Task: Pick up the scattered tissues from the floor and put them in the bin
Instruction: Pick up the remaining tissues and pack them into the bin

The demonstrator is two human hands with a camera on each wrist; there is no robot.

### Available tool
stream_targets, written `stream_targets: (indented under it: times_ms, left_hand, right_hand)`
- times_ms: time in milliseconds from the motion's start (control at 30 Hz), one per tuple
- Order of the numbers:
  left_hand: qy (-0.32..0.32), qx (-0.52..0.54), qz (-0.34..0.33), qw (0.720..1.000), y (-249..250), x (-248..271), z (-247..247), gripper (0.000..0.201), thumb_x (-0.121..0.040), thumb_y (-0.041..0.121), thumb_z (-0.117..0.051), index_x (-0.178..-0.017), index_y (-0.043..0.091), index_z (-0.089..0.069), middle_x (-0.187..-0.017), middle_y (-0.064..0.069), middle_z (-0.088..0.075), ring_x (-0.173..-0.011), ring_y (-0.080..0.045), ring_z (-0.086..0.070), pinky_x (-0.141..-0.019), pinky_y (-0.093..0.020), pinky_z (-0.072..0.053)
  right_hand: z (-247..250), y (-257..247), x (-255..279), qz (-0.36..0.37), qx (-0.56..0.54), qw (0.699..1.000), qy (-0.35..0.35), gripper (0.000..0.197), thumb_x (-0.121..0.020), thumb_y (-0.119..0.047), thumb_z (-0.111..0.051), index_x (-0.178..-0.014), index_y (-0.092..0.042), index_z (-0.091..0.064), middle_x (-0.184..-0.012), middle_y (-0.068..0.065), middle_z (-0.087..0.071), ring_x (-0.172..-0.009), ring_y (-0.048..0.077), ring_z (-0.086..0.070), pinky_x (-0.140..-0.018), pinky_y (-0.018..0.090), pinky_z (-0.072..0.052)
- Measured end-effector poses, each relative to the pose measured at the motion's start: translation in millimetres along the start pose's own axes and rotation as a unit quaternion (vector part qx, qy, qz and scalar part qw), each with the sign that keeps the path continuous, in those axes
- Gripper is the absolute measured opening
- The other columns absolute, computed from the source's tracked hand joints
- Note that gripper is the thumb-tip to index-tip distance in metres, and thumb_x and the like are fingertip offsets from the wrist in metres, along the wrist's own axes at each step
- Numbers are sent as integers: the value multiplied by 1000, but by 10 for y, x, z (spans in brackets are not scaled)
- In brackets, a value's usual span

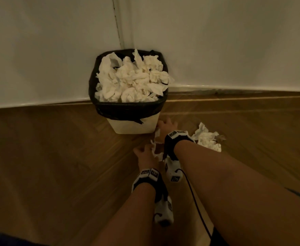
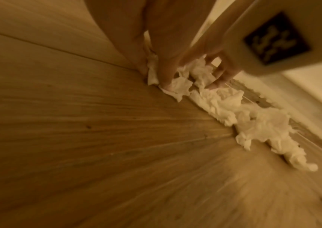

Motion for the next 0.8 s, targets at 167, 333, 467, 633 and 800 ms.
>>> stream_targets:
  times_ms: [167, 333, 467, 633, 800]
  left_hand:
    - [-60, -35, 5, 998, 11, -175, 25, 32, -92, 28, -53, -118, 10, -59, -123, -14, -56, -111, -30, -54, -90, -35, -47]
    - [-104, -206, -85, 969, 68, -172, 80, 14, -89, 22, -50, -87, 13, -60, -112, -11, -61, -105, -28, -56, -88, -36, -46]
    - [-141, -283, -117, 941, 172, -124, 182, 22, -93, 15, -47, -107, 6, -62, -117, -13, -59, -107, -30, -57, -82, -34, -46]
    - [-173, -283, -82, 940, 211, -20, 410, 29, -96, 20, -46, -118, 5, -59, -125, -13, -56, -113, -28, -55, -93, -33, -45]
    - [-114, -199, -79, 970, 384, 202, 721, 25, -95, 20, -49, -103, 9, -70, -112, -11, -66, -103, -27, -61, -83, -30, -48]
  right_hand:
    - [5, -28, 87, -12, -15, 1000, -19, 40, -93, -23, -54, -130, -10, -51, -140, 15, -43, -127, 34, -43, -105, 40, -38]
    - [213, 32, 276, -67, -108, 991, -33, 31, -95, -20, -50, -119, -3, -58, -127, 16, -56, -117, 31, -54, -99, 34, -44]
    - [392, 113, 496, -85, -307, 948, 1, 26, -94, -17, -52, -114, -5, -62, -114, 14, -60, -101, 30, -59, -91, 38, -49]
    - [645, 242, 928, -84, -528, 845, 24, 39, -95, 1, -41, -127, -17, -51, -103, 11, -52, -74, 23, -54, -52, 28, -46]
    - [837, 403, 1321, -93, -547, 832, 30, 23, -95, -6, -38, -107, -7, -57, -76, 0, -44, -61, 12, -42, -52, 24, -44]
Point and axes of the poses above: each hand's wrist, its own x-axis away from the middle knuckle, its own z-axis out of the back of the hand, y = z × x, the point moved 5 cm from there along -x, towards the middle knuckle
